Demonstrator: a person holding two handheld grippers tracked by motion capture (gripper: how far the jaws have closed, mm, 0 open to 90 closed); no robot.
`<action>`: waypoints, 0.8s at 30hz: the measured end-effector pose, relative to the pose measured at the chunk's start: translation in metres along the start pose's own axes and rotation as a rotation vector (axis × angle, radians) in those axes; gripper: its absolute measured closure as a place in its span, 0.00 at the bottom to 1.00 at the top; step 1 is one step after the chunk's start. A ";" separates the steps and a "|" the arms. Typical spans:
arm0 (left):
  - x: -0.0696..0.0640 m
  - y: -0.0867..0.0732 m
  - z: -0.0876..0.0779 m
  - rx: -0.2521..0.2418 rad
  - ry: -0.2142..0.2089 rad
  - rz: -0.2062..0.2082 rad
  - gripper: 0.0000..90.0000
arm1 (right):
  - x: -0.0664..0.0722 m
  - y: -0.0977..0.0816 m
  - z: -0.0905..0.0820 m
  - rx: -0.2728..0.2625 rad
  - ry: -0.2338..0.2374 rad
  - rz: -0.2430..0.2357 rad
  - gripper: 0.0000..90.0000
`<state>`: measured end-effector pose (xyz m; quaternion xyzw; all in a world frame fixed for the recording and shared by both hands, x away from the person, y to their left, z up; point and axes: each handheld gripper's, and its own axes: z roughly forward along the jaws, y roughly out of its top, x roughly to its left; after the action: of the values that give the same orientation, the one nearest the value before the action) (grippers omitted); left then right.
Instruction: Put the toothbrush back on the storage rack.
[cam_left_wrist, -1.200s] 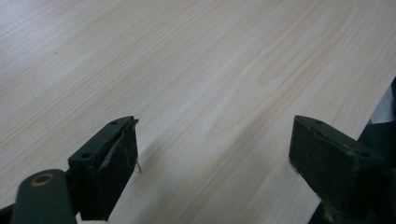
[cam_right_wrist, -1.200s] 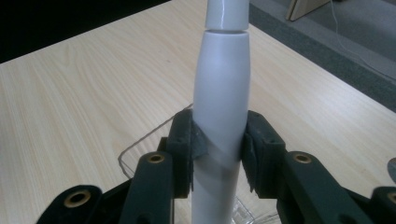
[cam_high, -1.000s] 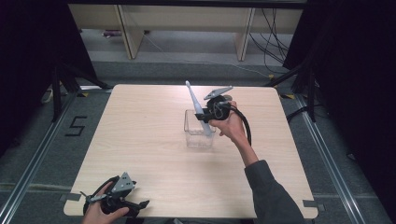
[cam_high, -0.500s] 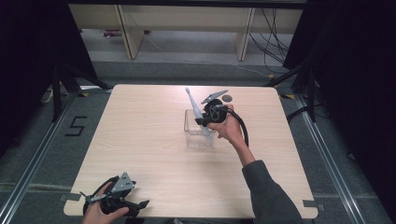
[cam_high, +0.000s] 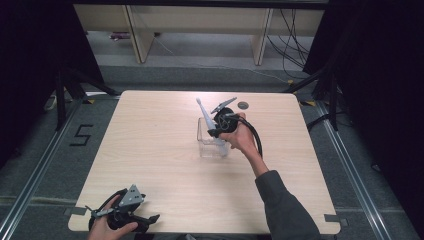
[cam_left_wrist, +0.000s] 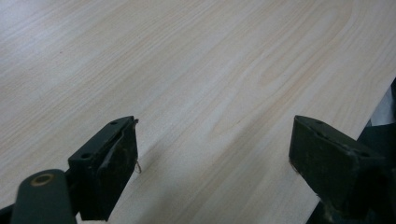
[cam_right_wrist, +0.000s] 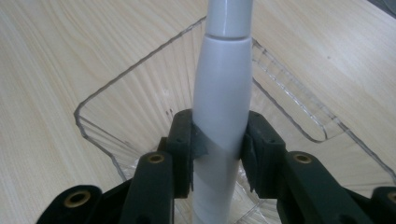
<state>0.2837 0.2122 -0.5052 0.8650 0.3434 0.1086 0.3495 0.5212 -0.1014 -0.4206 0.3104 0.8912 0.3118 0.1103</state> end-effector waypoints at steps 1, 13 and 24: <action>0.000 0.000 0.000 -0.003 0.002 -0.003 0.17 | 0.000 0.000 0.001 0.003 -0.004 0.004 0.74; 0.001 0.001 0.000 0.004 0.005 0.018 0.17 | 0.005 0.007 0.007 0.085 -0.010 0.082 0.74; 0.000 0.001 0.000 0.004 0.003 0.015 0.17 | -0.001 0.010 0.014 0.071 0.011 0.017 0.74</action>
<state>0.2841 0.2117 -0.5051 0.8680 0.3375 0.1118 0.3465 0.5320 -0.0888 -0.4247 0.3200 0.8997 0.2824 0.0918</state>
